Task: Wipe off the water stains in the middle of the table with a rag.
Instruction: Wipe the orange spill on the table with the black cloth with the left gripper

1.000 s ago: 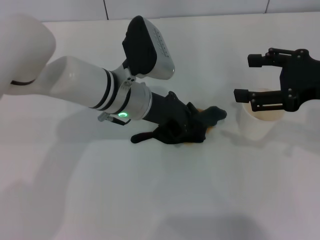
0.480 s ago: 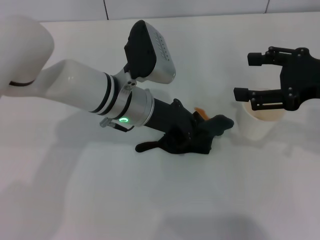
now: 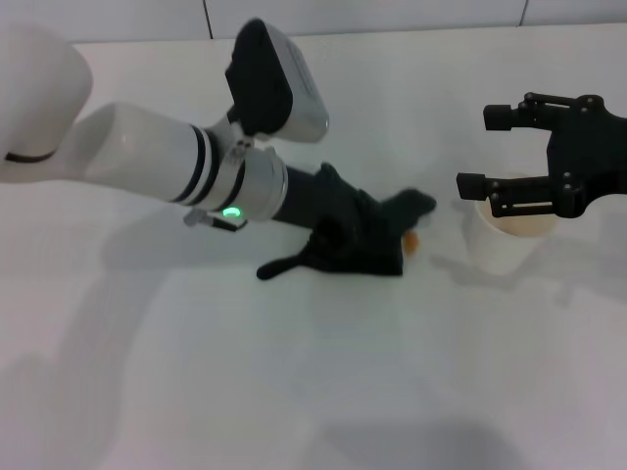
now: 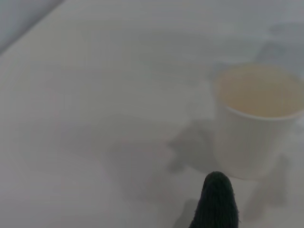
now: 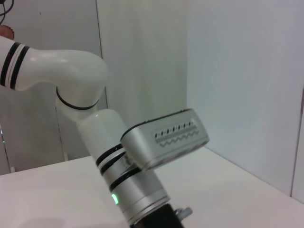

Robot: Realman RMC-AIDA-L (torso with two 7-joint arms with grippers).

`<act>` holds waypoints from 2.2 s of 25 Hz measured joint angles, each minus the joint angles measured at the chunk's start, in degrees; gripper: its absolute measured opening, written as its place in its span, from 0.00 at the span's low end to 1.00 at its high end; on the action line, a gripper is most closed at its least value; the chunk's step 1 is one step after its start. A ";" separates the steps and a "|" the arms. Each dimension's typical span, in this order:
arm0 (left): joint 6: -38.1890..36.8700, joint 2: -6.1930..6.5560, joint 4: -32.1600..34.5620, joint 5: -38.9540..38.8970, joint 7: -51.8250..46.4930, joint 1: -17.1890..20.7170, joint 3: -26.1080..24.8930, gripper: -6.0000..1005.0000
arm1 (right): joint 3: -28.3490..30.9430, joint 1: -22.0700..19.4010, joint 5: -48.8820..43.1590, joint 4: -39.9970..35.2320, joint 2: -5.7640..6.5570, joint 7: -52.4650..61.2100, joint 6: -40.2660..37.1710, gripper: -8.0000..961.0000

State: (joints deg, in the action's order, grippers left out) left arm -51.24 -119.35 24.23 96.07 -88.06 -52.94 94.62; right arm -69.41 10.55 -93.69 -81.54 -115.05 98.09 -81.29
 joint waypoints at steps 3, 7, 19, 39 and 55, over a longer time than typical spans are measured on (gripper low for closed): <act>1.33 0.08 0.47 0.60 1.24 -0.22 -2.49 0.10 | 0.12 -0.01 0.00 0.19 0.00 0.00 0.04 0.89; 1.93 0.11 1.53 1.02 4.03 -0.06 -6.72 0.10 | 0.22 -0.07 0.00 0.24 0.00 0.00 0.05 0.89; 6.56 -0.29 1.59 1.12 6.81 -0.73 -7.75 0.10 | 0.25 -0.09 -0.11 0.24 0.00 0.00 0.25 0.89; 6.41 -0.59 0.59 -2.06 3.99 -0.76 2.38 0.10 | -0.29 -0.13 0.09 -0.37 0.00 0.21 -0.19 0.89; 5.24 -1.00 1.59 -8.50 3.97 -1.77 12.66 0.10 | -0.37 -0.22 0.25 -0.01 0.01 0.09 -0.25 0.89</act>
State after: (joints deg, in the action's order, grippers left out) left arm -46.01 -120.34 25.82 87.57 -84.09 -54.71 107.28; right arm -69.79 10.33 -93.44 -81.55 -115.05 98.18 -81.54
